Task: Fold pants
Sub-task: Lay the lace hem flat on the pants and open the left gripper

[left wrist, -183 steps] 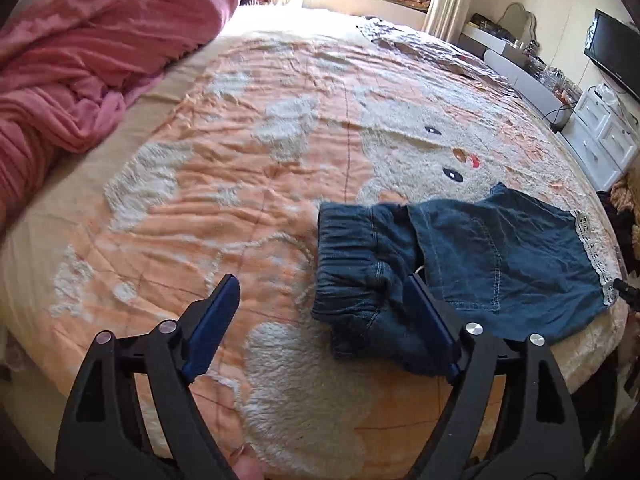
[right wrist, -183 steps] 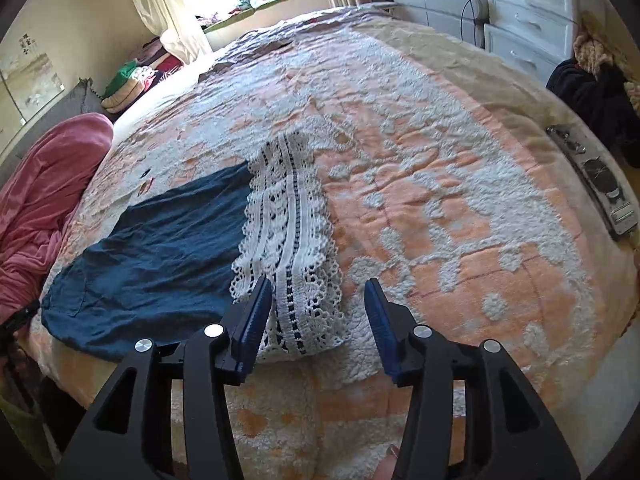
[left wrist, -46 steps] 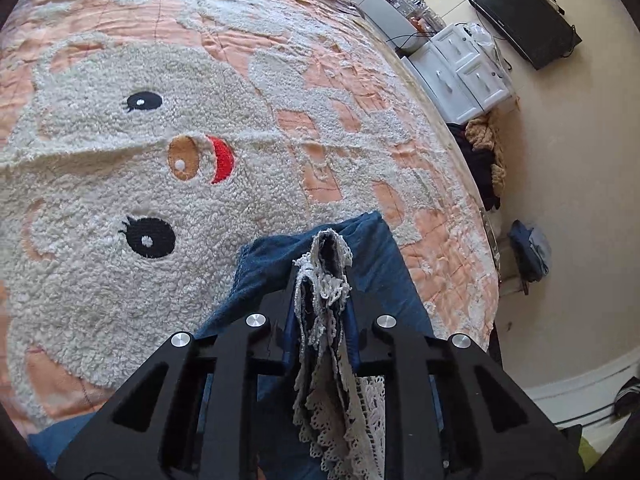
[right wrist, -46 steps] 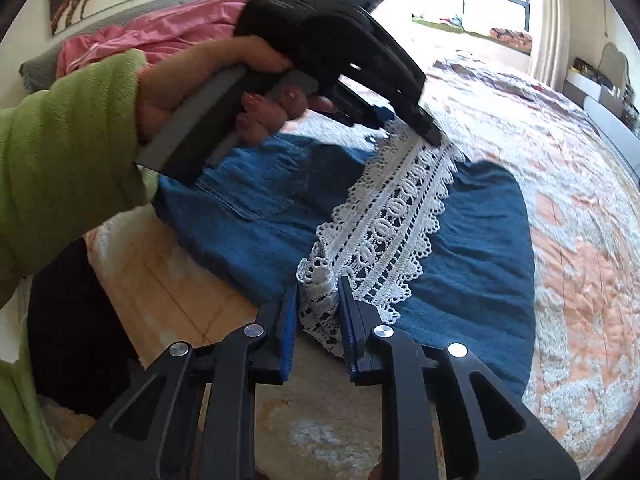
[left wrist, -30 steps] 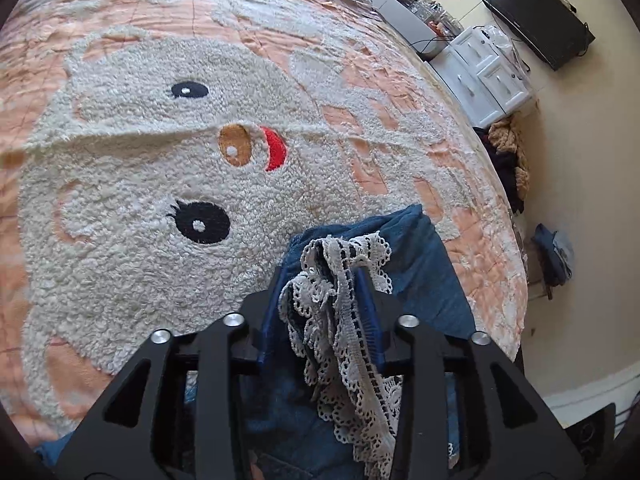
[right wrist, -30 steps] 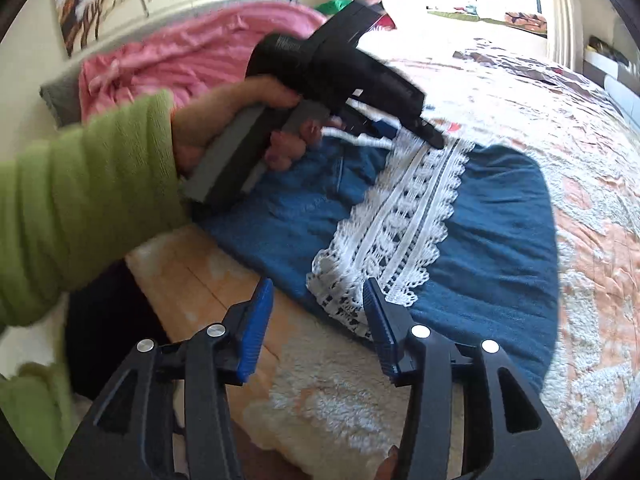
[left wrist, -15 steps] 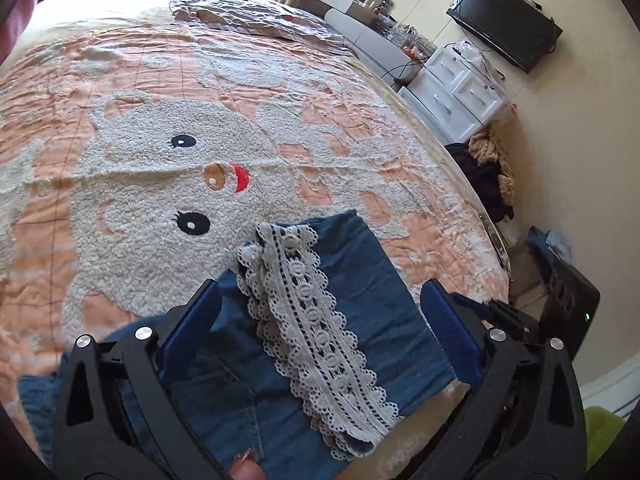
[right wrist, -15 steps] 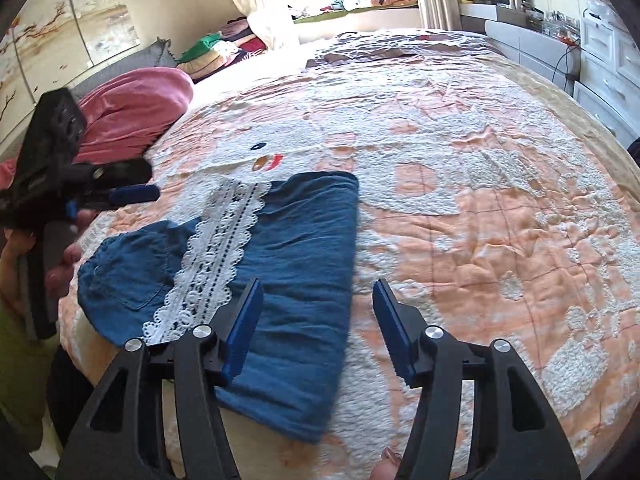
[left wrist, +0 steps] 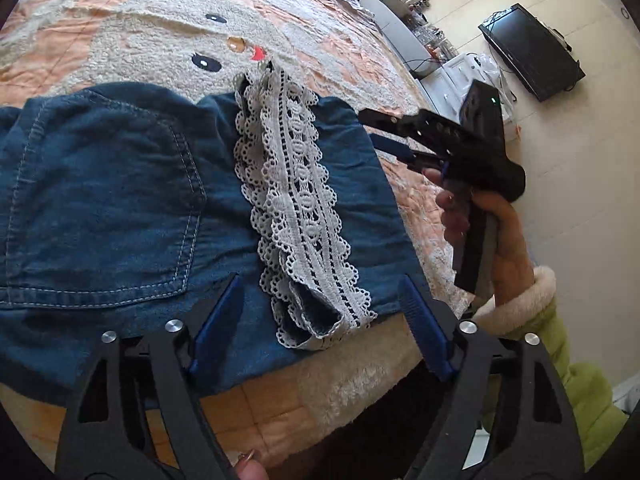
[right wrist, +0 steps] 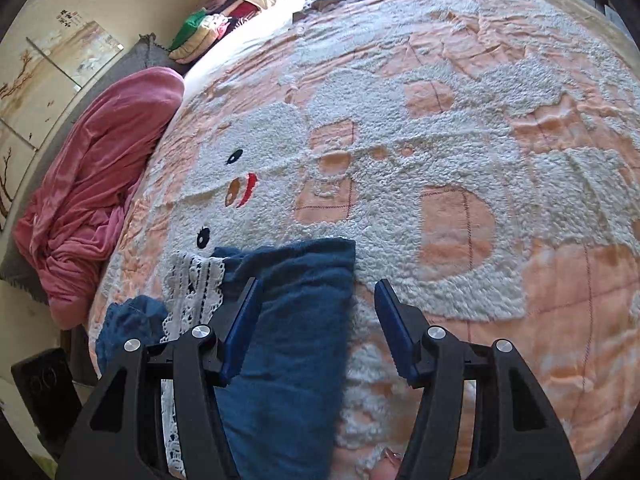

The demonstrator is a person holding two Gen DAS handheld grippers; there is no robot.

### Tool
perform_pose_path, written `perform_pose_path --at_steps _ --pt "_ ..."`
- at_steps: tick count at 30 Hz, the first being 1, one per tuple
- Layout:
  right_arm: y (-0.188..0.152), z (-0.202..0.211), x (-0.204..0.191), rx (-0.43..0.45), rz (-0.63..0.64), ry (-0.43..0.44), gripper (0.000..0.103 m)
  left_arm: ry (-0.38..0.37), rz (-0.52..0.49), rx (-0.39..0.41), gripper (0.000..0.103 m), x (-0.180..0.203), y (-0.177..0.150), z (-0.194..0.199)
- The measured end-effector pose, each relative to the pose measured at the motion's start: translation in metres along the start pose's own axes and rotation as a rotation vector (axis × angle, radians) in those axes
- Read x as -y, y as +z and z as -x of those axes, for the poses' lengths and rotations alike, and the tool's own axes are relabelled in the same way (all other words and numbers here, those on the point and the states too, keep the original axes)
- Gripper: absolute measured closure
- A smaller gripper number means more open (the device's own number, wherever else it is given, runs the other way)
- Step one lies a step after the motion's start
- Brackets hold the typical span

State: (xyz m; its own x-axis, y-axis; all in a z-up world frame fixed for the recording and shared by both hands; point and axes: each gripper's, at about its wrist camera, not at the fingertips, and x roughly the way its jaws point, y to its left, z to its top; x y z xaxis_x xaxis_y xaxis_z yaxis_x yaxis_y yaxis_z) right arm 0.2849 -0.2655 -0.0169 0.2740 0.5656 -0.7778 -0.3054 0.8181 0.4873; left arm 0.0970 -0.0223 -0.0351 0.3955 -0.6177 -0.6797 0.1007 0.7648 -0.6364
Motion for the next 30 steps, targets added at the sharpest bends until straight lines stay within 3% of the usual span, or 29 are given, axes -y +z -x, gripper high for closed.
perform_pose_path --at_steps 2,4,5,9,11,14,17,19,22,25,27,30 --pt "0.006 -0.014 0.006 -0.037 -0.051 0.043 0.063 0.014 -0.015 -0.011 0.048 0.005 -0.002 -0.006" --pt "0.009 -0.019 0.007 -0.050 -0.061 0.063 0.087 0.042 -0.048 -0.022 0.063 0.011 -0.005 -0.010" --pt "0.010 -0.017 0.005 -0.039 -0.038 0.067 0.093 0.073 -0.073 -0.023 0.077 0.014 -0.007 -0.012" --pt "0.012 -0.009 0.005 0.011 0.015 0.032 0.093 0.131 -0.119 -0.048 0.081 0.018 -0.016 -0.021" --pt "0.007 -0.020 0.002 -0.009 0.074 -0.049 0.093 0.140 -0.130 -0.045 0.081 0.018 -0.020 -0.020" --pt "0.001 -0.028 -0.004 0.001 0.139 -0.094 0.089 0.150 -0.139 -0.047 0.081 0.019 -0.023 -0.018" --pt "0.003 -0.019 -0.007 -0.008 0.153 -0.106 0.075 0.162 -0.154 -0.048 0.081 0.023 -0.026 -0.018" --pt "0.006 0.005 -0.016 0.067 0.188 -0.144 0.066 0.162 -0.163 -0.045 0.081 0.026 -0.024 -0.016" --pt "0.009 0.034 -0.040 0.134 0.245 -0.072 0.057 0.165 -0.179 -0.029 0.080 0.031 -0.027 -0.005" --pt "0.008 0.020 -0.081 0.066 0.367 -0.002 0.055 0.171 -0.193 0.009 0.076 0.036 -0.023 0.006" --pt "0.006 -0.003 -0.107 -0.009 0.449 0.018 0.047 0.167 -0.205 0.024 0.076 0.040 -0.019 0.008" --pt "0.007 -0.037 -0.130 -0.076 0.524 -0.054 0.044 0.179 -0.219 0.021 0.076 0.044 -0.011 0.002"
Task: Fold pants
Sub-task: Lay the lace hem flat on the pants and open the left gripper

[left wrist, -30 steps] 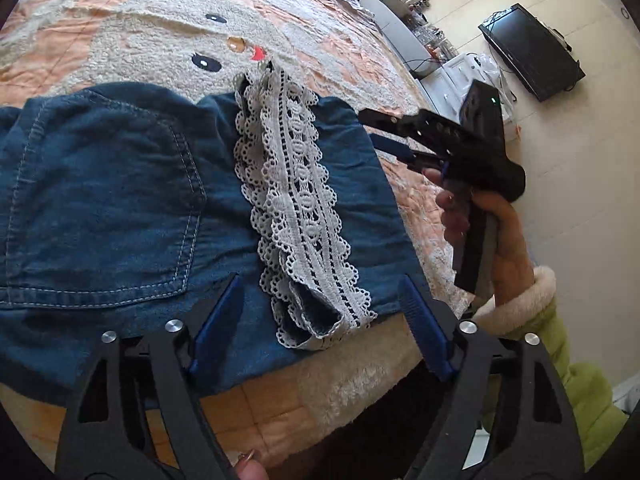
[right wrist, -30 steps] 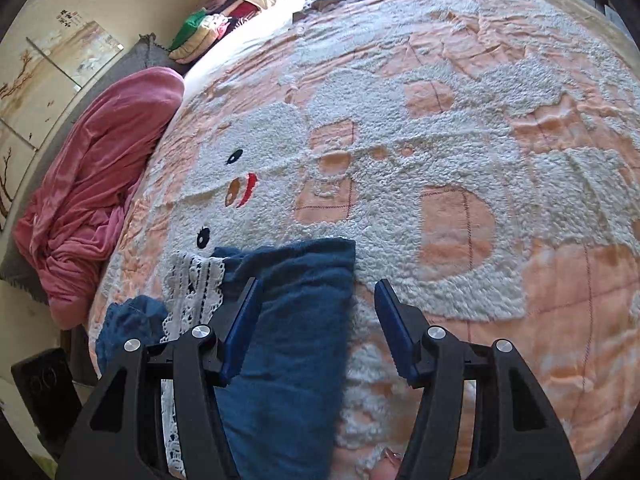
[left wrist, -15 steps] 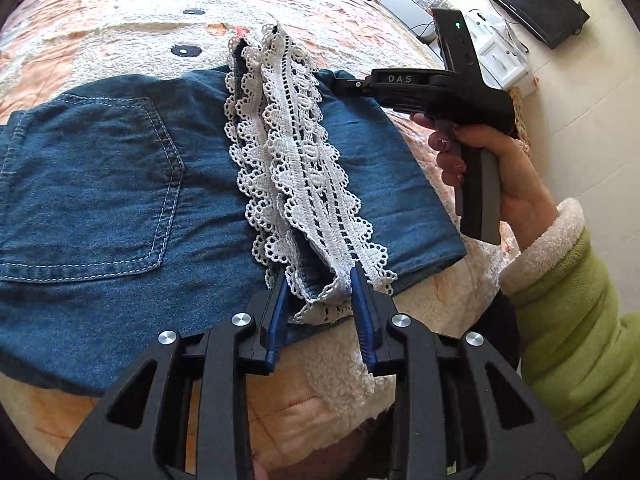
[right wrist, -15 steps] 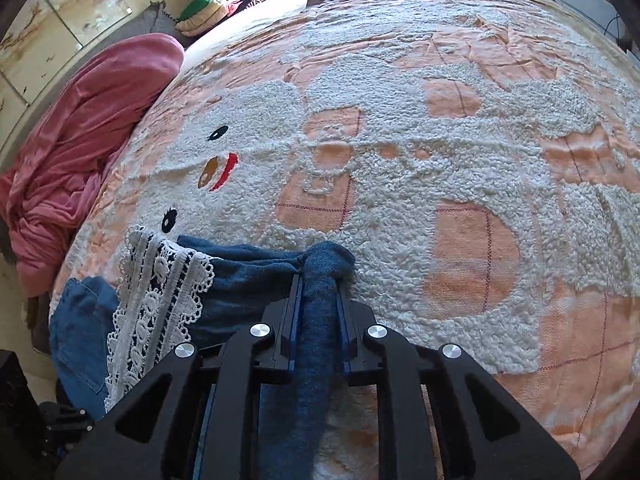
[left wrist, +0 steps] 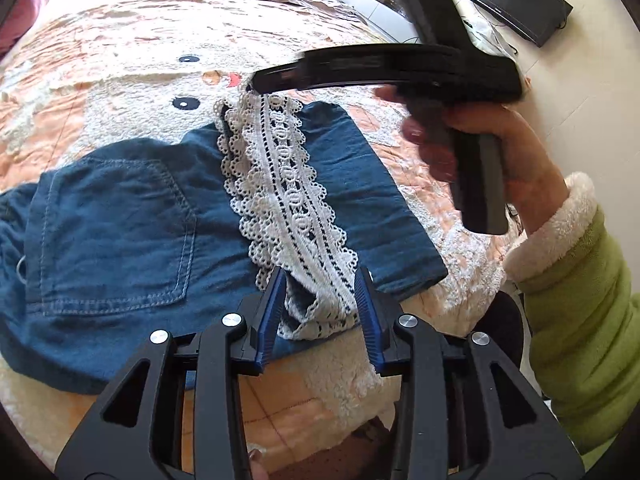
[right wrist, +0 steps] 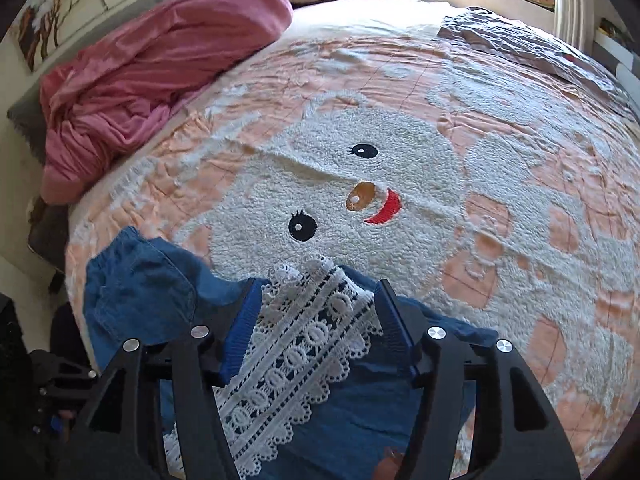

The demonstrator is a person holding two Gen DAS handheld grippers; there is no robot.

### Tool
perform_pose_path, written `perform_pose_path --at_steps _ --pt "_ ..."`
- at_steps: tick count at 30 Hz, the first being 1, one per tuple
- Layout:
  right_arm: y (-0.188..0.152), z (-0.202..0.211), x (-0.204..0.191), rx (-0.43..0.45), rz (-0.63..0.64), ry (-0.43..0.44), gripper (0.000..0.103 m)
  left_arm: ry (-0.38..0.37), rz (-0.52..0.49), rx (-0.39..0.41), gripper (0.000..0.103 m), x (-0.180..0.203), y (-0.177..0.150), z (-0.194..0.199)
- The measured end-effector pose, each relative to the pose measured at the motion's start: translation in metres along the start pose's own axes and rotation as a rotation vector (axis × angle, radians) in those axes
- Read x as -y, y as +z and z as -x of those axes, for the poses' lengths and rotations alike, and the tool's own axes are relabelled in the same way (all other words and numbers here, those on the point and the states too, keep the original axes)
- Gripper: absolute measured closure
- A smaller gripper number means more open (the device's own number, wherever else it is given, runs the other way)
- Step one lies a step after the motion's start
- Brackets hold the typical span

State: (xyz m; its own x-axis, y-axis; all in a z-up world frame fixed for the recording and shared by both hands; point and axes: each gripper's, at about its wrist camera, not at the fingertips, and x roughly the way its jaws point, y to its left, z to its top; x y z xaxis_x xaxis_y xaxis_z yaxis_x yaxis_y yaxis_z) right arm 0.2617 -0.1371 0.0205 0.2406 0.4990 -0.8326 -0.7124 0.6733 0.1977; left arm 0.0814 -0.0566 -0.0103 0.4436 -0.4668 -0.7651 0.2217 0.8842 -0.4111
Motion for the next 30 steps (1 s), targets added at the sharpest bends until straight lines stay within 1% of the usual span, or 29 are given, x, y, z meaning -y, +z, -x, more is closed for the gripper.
perform_pose_path --at_steps 1,2,3,4,5,6,7,9,11,12,14,16,17,18,19,20,21,22,23,24,25,26,27,29,30 --pt "0.005 -0.010 -0.004 -0.029 0.010 -0.010 0.044 0.008 -0.002 -0.013 0.077 0.000 0.001 -0.005" --pt "0.008 -0.016 -0.007 -0.043 0.025 -0.025 0.044 0.010 0.000 -0.027 0.086 0.000 0.000 -0.010" --pt "0.010 -0.023 -0.011 -0.062 0.048 -0.045 0.044 0.010 -0.001 -0.038 0.090 0.001 0.001 -0.014" --pt "0.011 -0.031 -0.015 -0.091 0.075 -0.063 0.048 0.007 -0.007 -0.049 0.091 0.003 -0.001 -0.017" --pt "0.010 -0.037 -0.018 -0.113 0.098 -0.072 0.060 0.010 -0.020 -0.055 0.091 0.005 -0.004 -0.019" --pt "0.008 -0.043 -0.020 -0.136 0.117 -0.062 0.080 0.020 -0.036 -0.056 0.091 0.006 -0.006 -0.020" --pt "0.008 -0.048 -0.022 -0.149 0.120 -0.064 0.083 0.029 -0.051 -0.057 0.091 0.009 -0.008 -0.021" --pt "0.010 -0.045 -0.023 -0.125 0.084 -0.066 0.087 0.041 -0.066 -0.055 0.091 0.011 -0.010 -0.020" --pt "0.015 -0.039 -0.023 -0.080 0.050 -0.031 0.087 0.048 -0.069 -0.051 0.091 0.008 -0.011 -0.019" --pt "0.017 -0.042 -0.023 -0.077 0.042 -0.030 0.087 0.047 -0.065 -0.050 0.091 0.007 -0.011 -0.019" --pt "0.016 -0.057 -0.021 -0.111 0.035 -0.050 0.087 0.046 -0.054 -0.053 0.091 0.003 -0.011 -0.020" --pt "0.014 -0.072 -0.020 -0.142 0.029 -0.066 0.080 0.043 -0.048 -0.058 0.091 0.001 -0.012 -0.021" --pt "0.013 -0.075 -0.020 -0.148 0.030 -0.073 0.079 0.042 -0.047 -0.059 0.091 0.000 -0.012 -0.021" --pt "0.014 -0.073 -0.019 -0.141 0.018 -0.061 0.074 0.039 -0.043 -0.060 0.091 -0.001 -0.012 -0.022" --pt "0.016 -0.068 -0.017 -0.128 -0.005 -0.042 0.070 0.034 -0.039 -0.062 0.091 -0.002 -0.012 -0.022" --pt "0.018 -0.058 -0.014 -0.102 -0.025 -0.029 0.062 0.030 -0.038 -0.061 0.091 -0.003 -0.012 -0.021" --pt "0.019 -0.046 -0.012 -0.063 -0.035 -0.021 0.058 0.026 -0.038 -0.059 0.091 -0.004 -0.012 -0.020" --pt "0.020 -0.032 -0.010 -0.025 -0.039 -0.012 0.057 0.022 -0.036 -0.058 0.091 -0.004 -0.012 -0.019" --pt "0.019 -0.018 -0.008 0.003 -0.044 -0.004 0.054 0.020 -0.038 -0.057 0.090 -0.005 -0.012 -0.016" --pt "0.016 -0.005 -0.006 0.023 -0.045 0.000 0.050 0.020 -0.043 -0.052 0.084 -0.005 -0.012 -0.011" --pt "0.012 0.007 -0.005 0.042 -0.043 0.000 0.050 0.024 -0.046 -0.044 0.078 -0.011 -0.011 0.000" --pt "0.005 0.018 -0.003 0.057 -0.040 0.002 0.049 0.029 -0.048 -0.030 0.064 -0.012 -0.009 0.007" --pt "-0.001 0.026 0.000 0.064 -0.039 -0.006 0.049 0.031 -0.052 -0.010 0.060 -0.013 -0.009 0.015" --pt "-0.017 0.037 0.006 0.065 -0.041 -0.020 0.049 0.033 -0.061 0.022 0.060 -0.012 -0.006 0.027" --pt "-0.025 0.040 0.007 0.064 -0.037 -0.019 0.049 0.030 -0.066 0.036 0.057 -0.011 -0.004 0.031"
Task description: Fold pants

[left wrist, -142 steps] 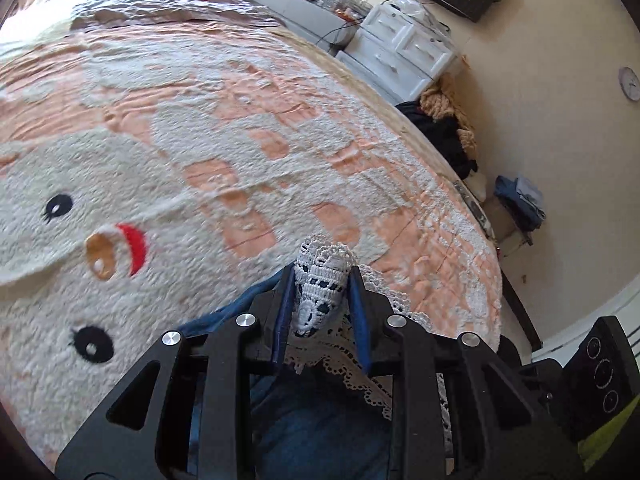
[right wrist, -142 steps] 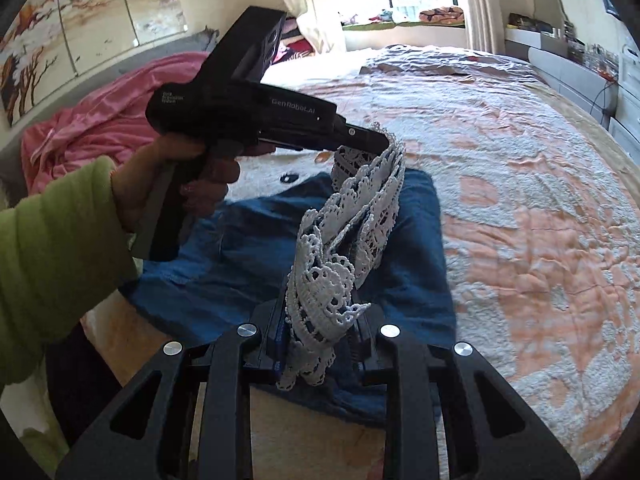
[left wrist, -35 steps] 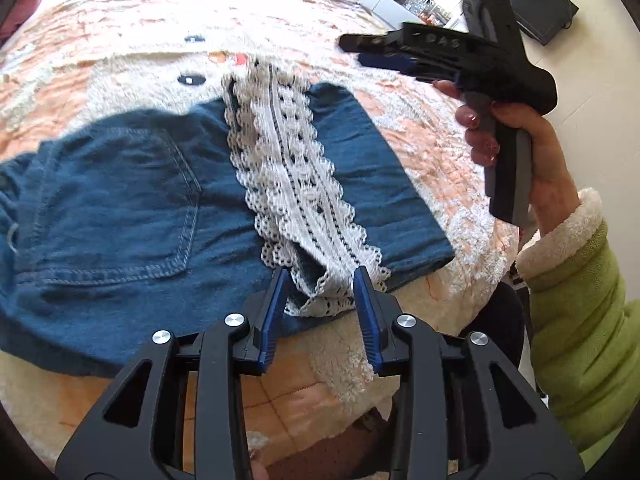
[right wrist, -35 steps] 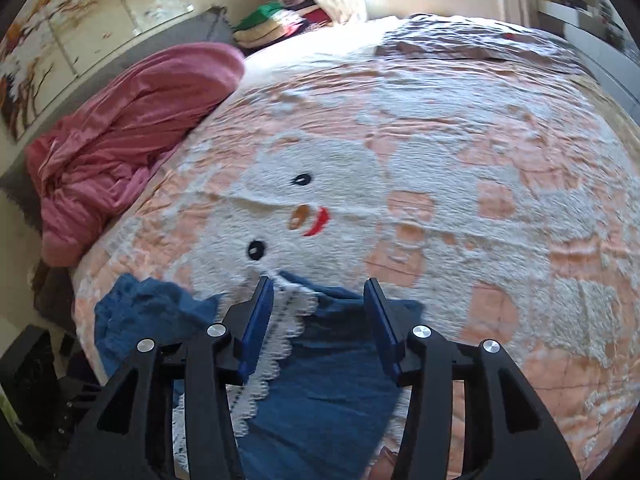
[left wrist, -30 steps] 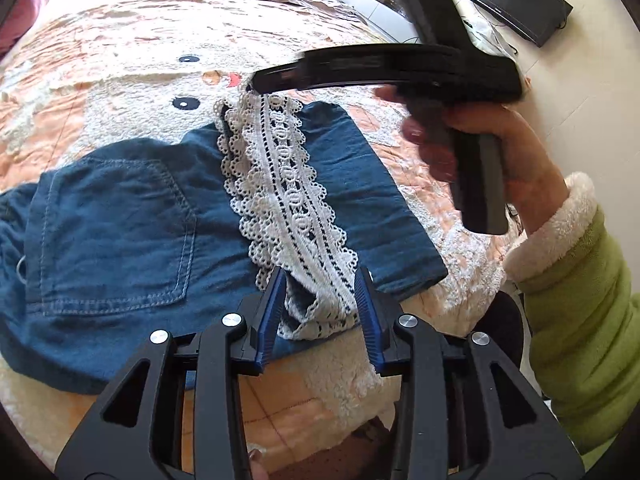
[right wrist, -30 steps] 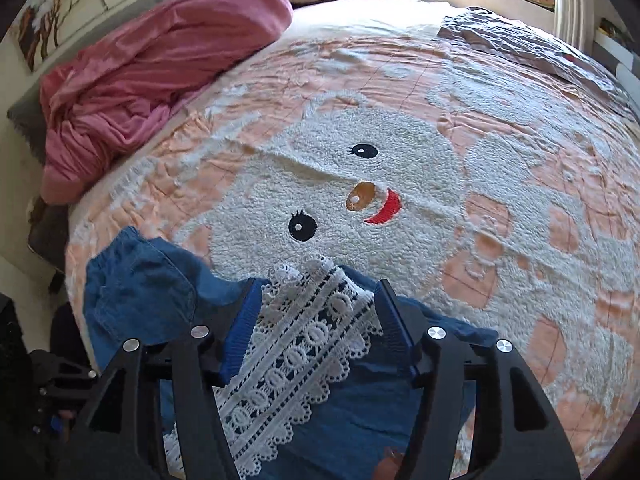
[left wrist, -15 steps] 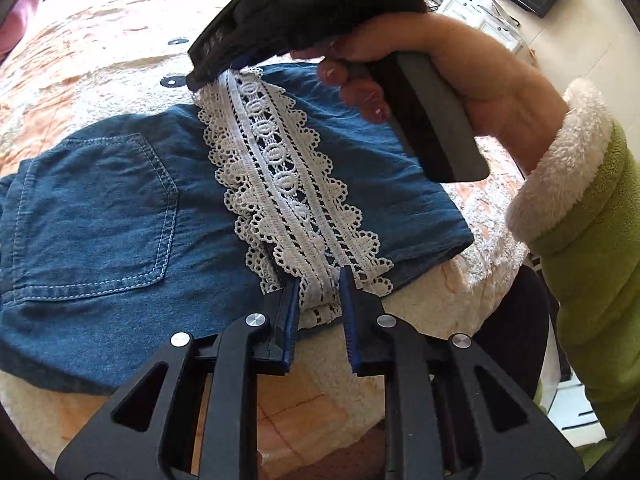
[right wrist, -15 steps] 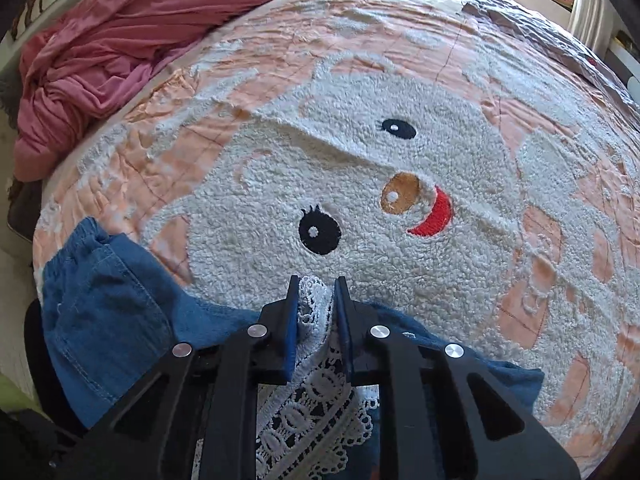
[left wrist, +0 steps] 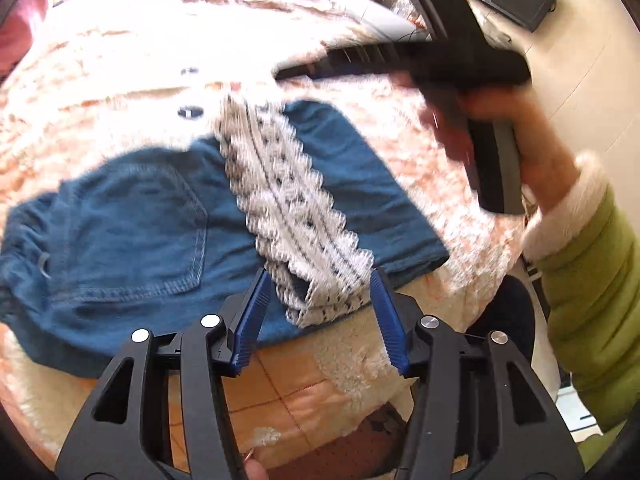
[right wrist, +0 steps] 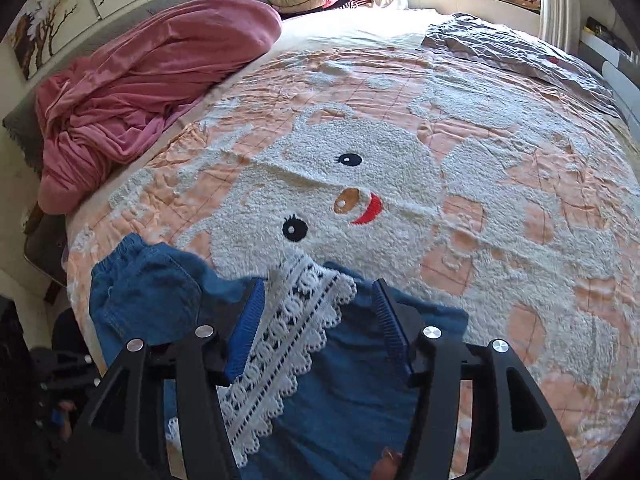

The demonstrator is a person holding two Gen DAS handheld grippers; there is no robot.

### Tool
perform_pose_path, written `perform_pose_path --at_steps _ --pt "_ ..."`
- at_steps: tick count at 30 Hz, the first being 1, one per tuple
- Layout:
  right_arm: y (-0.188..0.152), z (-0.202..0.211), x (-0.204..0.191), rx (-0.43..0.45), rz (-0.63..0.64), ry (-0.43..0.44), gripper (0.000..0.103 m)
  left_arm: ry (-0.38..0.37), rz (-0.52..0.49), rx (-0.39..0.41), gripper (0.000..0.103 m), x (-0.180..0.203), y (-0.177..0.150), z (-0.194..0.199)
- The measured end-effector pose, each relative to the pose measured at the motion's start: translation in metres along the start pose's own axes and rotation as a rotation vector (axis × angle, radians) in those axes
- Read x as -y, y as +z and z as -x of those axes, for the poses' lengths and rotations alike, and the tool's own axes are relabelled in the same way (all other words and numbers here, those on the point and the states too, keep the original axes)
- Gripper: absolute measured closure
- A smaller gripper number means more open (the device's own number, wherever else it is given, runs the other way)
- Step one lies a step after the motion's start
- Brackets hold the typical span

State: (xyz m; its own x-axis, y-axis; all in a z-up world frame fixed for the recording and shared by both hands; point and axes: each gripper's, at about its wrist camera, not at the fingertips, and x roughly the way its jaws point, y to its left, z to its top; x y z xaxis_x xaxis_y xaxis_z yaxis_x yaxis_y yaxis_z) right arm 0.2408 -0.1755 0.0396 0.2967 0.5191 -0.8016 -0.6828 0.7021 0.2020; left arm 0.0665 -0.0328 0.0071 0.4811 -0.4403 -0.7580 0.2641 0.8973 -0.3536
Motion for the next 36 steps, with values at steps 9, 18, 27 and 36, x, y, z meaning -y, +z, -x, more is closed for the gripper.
perform_pose_path --at_steps 9,18,27,36 --pt "-0.051 -0.032 0.019 -0.115 -0.019 -0.051 0.052 0.021 -0.093 -0.071 0.054 0.034 -0.002 -0.041" --pt "-0.065 -0.046 0.015 -0.110 -0.011 -0.107 0.050 0.061 -0.087 -0.083 0.054 0.033 -0.011 -0.059" --pt "-0.050 0.001 0.008 0.009 -0.079 -0.074 0.029 0.118 -0.046 0.001 0.038 0.017 -0.011 -0.001" --pt "-0.027 0.008 -0.018 0.053 -0.074 -0.048 0.012 0.296 0.107 0.094 0.009 -0.051 -0.031 0.068"
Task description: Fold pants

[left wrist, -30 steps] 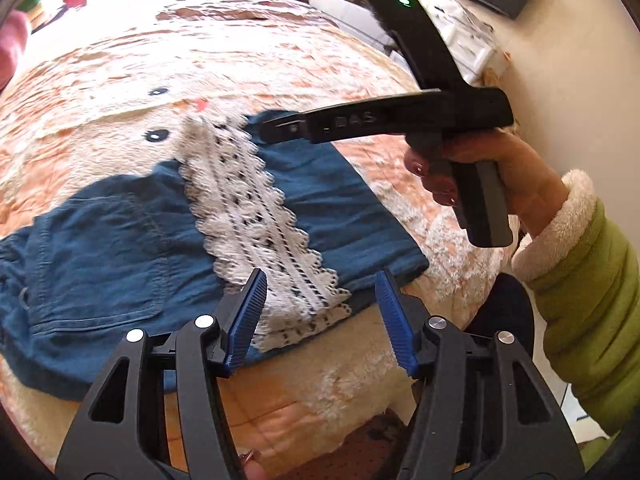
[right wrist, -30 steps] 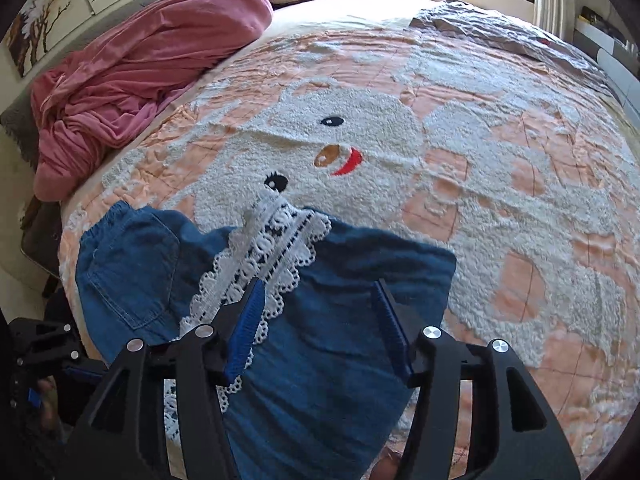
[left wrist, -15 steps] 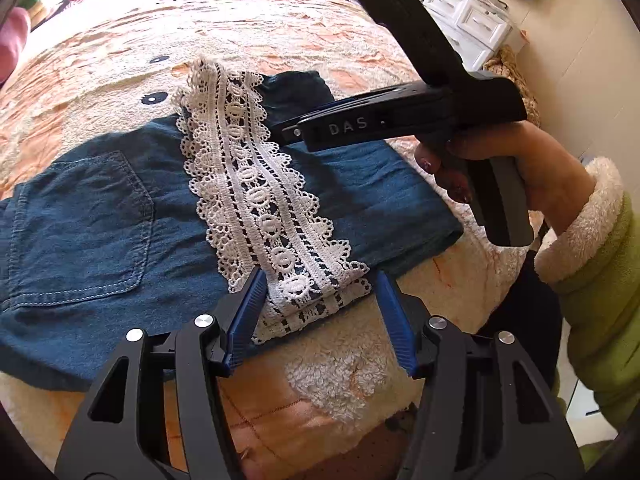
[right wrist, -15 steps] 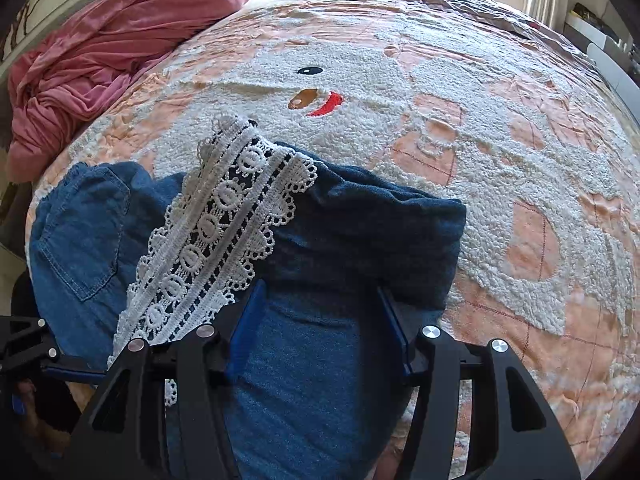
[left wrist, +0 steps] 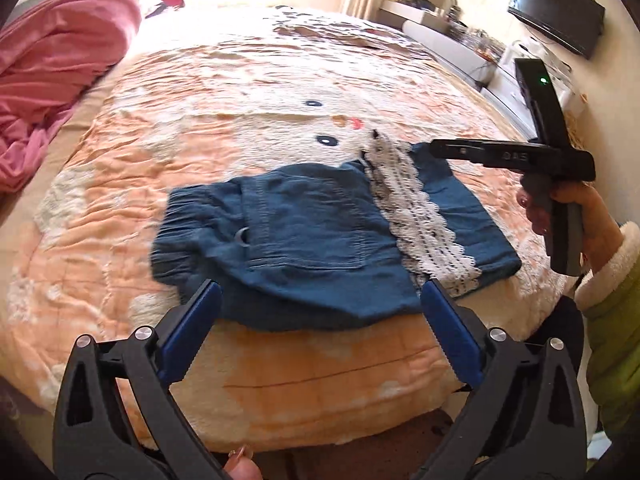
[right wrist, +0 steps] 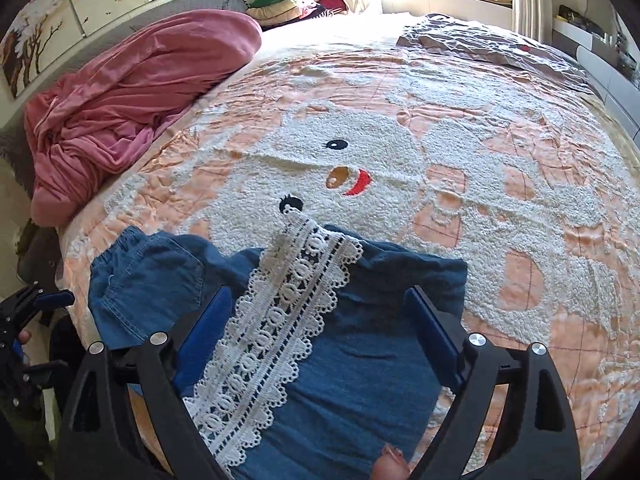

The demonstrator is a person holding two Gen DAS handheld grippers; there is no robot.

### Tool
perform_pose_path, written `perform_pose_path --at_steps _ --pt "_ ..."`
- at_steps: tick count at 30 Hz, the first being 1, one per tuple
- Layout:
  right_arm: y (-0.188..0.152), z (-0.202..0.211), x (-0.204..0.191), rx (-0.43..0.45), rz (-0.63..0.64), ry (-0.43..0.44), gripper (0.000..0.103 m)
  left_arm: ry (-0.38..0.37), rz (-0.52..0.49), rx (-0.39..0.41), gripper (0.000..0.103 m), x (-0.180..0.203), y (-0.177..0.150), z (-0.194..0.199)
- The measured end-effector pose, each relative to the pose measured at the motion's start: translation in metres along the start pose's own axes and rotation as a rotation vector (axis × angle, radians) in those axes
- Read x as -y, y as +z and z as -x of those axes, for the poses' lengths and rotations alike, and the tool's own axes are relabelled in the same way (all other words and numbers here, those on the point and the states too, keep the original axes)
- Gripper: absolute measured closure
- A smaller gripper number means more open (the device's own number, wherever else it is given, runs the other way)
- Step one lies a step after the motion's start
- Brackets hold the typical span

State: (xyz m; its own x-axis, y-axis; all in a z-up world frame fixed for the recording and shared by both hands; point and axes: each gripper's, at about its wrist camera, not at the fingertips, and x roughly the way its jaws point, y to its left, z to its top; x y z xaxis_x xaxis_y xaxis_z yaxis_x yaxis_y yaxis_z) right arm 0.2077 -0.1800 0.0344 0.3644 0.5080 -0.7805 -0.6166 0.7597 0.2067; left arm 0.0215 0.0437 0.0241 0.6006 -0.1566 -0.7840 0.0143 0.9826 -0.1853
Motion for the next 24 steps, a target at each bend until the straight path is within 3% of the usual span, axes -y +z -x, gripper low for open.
perform_pose_path --at_steps 5,10,18,24 --pt "0.014 -0.009 -0.033 -0.002 0.044 0.037 0.010 0.046 0.098 -0.017 0.009 -0.038 -0.005 0.006" --pt "0.033 -0.029 -0.071 -0.028 0.108 0.106 0.008 0.035 0.158 -0.040 0.009 -0.054 -0.013 0.004" --pt "0.061 -0.085 -0.131 -0.160 0.200 0.198 0.007 -0.029 0.220 -0.061 0.009 -0.059 -0.022 -0.009" --pt "0.071 -0.130 -0.164 -0.277 0.239 0.267 0.007 -0.131 0.329 -0.097 0.009 -0.064 -0.025 -0.027"
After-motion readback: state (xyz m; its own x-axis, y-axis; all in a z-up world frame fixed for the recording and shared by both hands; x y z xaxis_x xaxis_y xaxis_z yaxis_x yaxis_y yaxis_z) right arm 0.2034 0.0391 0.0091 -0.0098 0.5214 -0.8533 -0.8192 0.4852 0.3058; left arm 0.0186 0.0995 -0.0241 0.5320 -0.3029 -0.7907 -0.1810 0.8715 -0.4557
